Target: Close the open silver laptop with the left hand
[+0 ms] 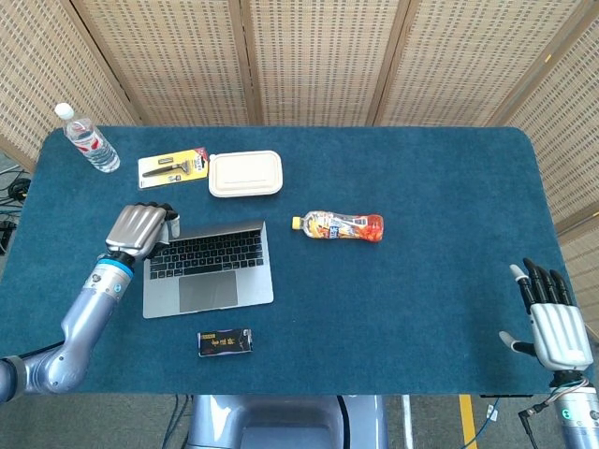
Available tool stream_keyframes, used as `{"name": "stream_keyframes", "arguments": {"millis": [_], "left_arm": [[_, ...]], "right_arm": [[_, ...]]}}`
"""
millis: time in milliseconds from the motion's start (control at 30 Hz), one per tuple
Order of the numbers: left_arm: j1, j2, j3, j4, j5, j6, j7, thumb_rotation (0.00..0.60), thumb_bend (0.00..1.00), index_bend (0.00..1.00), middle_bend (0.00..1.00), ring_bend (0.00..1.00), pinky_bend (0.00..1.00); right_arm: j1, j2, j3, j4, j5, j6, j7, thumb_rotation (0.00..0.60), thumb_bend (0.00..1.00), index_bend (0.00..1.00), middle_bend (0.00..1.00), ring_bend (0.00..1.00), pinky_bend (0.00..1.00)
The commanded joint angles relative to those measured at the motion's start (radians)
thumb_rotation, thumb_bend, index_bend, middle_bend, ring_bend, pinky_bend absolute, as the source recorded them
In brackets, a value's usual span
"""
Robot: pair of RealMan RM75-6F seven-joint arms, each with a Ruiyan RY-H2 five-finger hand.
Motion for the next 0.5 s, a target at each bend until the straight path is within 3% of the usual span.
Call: {"name": "stream_keyframes", "arguments": {"millis": [33,500], "left_arm": [[0.0,-0.009,0.009,0.005,0.008,-0.003,0.0,0.6,0.96,0.56,0.38,0.32,0.32],[0.002,-0.042,0.046,-0.033,0.057,0.018,0.018,0.6,0.96,0.56,0.39,0.33,0.32]], "right_arm": [[0.0,0.0,0.0,0.001,0.0,0.0,0.001,0.6,0.0,0.0,0.0,0.0,0.0],[-0.001,0.002,0.0,0.002,0.0,0.001,0.006,0.6,0.0,0.01,0.0,0.0,0.0]]}}
